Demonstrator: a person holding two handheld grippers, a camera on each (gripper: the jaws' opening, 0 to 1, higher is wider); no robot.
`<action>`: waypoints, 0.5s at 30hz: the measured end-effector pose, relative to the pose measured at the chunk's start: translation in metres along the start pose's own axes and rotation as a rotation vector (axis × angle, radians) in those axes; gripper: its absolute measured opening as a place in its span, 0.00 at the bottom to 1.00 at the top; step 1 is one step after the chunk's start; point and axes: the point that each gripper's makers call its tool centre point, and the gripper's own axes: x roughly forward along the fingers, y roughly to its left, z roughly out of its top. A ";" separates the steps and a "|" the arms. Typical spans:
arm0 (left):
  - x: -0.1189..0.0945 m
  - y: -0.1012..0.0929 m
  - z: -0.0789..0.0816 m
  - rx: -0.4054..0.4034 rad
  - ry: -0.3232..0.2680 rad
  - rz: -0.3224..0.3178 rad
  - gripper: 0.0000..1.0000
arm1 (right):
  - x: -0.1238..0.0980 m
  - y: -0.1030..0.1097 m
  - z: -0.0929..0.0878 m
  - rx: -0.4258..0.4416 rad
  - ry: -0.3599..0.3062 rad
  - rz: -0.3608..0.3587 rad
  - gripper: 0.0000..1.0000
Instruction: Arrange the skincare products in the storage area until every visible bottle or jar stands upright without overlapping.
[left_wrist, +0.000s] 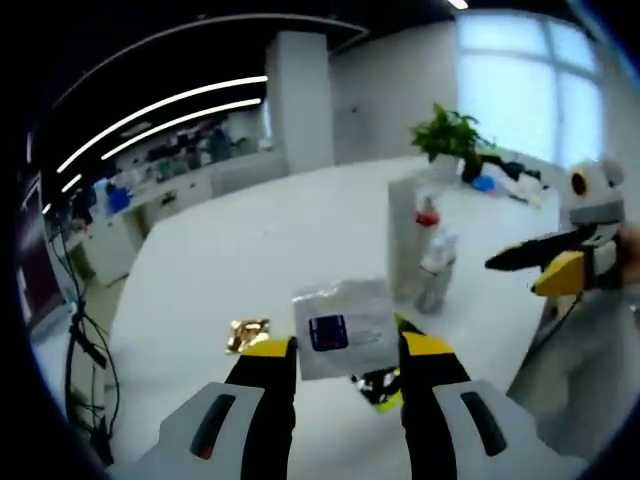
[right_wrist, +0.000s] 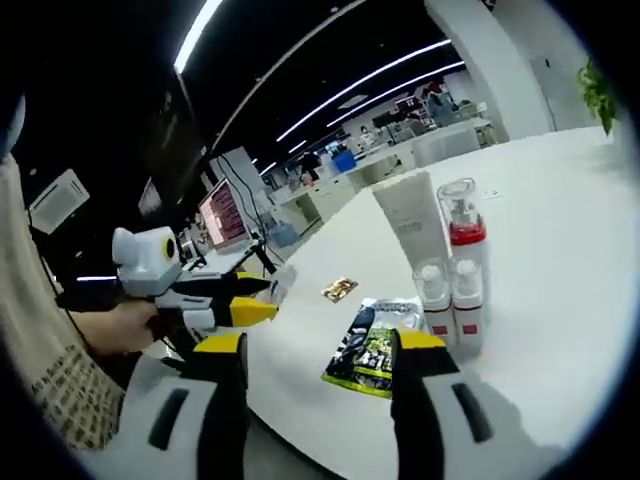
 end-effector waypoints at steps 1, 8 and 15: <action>-0.001 -0.001 0.001 0.000 -0.003 -0.002 0.37 | 0.003 0.002 0.002 0.012 -0.006 0.012 0.49; -0.010 -0.016 0.009 0.033 -0.029 -0.021 0.37 | 0.029 0.015 0.004 0.044 0.022 0.069 0.30; -0.017 -0.027 0.014 0.052 -0.047 -0.033 0.37 | 0.046 0.023 0.007 0.071 0.022 0.098 0.25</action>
